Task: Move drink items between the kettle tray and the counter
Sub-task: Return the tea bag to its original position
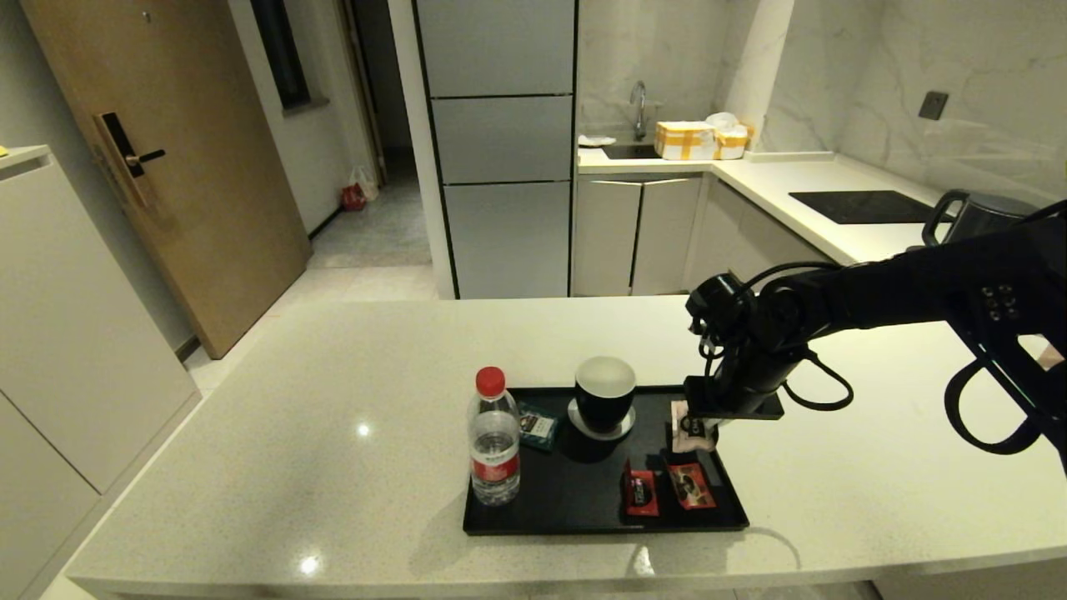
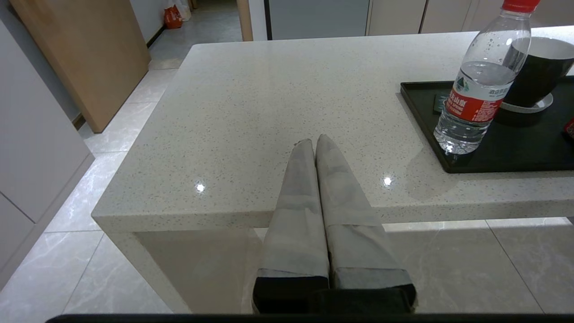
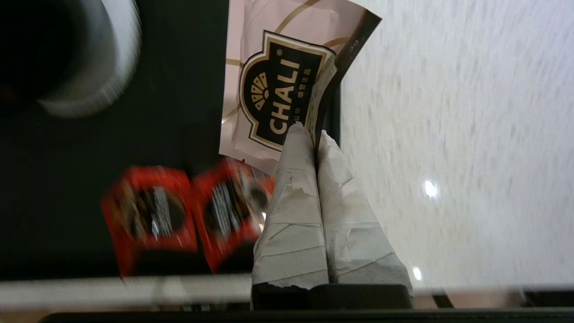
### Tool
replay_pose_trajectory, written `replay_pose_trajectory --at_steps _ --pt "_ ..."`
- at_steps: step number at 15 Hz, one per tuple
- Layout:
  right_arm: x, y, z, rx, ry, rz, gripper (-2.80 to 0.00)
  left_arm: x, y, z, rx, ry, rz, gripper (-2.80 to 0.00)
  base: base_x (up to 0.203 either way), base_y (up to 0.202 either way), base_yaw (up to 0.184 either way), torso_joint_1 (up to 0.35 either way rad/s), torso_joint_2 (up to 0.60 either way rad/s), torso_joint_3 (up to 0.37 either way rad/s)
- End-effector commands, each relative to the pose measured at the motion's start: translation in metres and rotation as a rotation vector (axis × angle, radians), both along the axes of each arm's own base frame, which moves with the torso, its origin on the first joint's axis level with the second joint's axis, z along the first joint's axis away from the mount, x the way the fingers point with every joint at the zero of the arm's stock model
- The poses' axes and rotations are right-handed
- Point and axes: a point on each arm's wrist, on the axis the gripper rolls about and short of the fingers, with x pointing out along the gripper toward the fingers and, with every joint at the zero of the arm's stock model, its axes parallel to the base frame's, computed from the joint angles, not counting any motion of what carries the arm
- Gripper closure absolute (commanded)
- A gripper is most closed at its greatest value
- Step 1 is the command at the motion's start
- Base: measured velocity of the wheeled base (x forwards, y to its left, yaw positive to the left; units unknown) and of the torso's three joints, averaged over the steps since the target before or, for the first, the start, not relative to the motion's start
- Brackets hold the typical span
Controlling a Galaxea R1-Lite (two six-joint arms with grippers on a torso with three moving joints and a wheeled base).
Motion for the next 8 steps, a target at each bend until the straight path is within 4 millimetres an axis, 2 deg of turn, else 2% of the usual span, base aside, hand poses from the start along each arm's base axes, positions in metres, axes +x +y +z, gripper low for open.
replay_pose_trajectory --at_steps 1,3,5,8 --pt "0.011 0.002 0.007 0.01 -0.147 -0.032 0.0 0.0 0.0 0.0 0.001 0.001 0.0 0.0 0.0 0.0 0.0 0.0 0.0 0.0" --pt "0.025 0.003 0.013 0.015 -0.325 -0.048 0.0 0.0 0.0 0.0 0.0 0.001 -0.001 0.0 0.0 0.0 0.0 0.0 0.0 0.0" --pt "0.025 0.001 -0.004 -0.039 -0.28 -0.025 0.0 0.0 0.0 0.0 0.0 0.001 0.001 0.0 0.0 0.0 0.0 0.0 0.0 0.0" --pt "0.018 0.001 -0.01 -0.046 -0.249 -0.02 0.0 0.0 0.0 0.0 0.0 0.001 -0.001 0.0 0.0 0.0 0.0 0.0 0.0 0.0"
